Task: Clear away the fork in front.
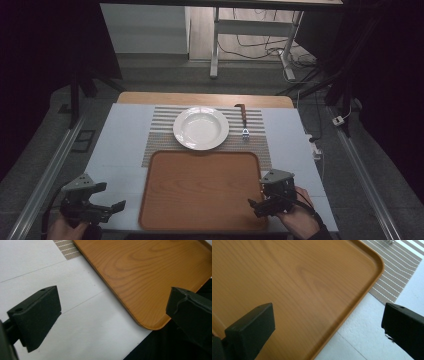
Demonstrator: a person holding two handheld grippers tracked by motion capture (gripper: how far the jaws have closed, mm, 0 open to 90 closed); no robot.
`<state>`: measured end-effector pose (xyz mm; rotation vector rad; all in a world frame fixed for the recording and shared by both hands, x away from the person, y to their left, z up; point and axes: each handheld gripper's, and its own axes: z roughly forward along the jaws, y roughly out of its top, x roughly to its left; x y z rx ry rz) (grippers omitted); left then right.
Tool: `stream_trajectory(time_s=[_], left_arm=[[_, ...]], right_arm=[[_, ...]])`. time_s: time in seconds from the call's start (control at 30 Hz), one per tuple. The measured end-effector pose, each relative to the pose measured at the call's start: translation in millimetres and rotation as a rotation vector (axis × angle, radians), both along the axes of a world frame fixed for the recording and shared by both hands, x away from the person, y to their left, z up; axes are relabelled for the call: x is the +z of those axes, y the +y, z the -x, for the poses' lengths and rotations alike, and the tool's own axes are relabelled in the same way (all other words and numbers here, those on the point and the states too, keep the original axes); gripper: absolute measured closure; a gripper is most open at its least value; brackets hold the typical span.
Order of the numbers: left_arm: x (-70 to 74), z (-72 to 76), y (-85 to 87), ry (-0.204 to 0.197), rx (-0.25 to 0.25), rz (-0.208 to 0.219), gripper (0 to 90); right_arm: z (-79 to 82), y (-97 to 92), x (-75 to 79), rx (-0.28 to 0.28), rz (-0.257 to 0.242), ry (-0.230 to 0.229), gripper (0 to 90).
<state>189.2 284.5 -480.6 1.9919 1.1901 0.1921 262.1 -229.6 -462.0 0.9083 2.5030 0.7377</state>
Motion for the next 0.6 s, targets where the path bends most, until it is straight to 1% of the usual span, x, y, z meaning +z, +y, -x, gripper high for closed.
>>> stream_trajectory(time_s=[0.27,0.37,0.6], left_arm=[[-0.1,-0.3,0.0,0.005,0.001,0.0,0.0],[-0.1,-0.5,0.1,0.005,0.0,-0.001,0.0],[-0.2,-0.6,0.3,0.006,0.0,0.001,0.0]], right_arm=[[-7.8,11.4,-5.5,0.028,0.061,-0.011,0.0],[-11.3,16.7,-7.8,0.038,0.095,-0.018,0.0],[-23.3,31.1,-13.0,0.081,0.181,-0.054,0.0]])
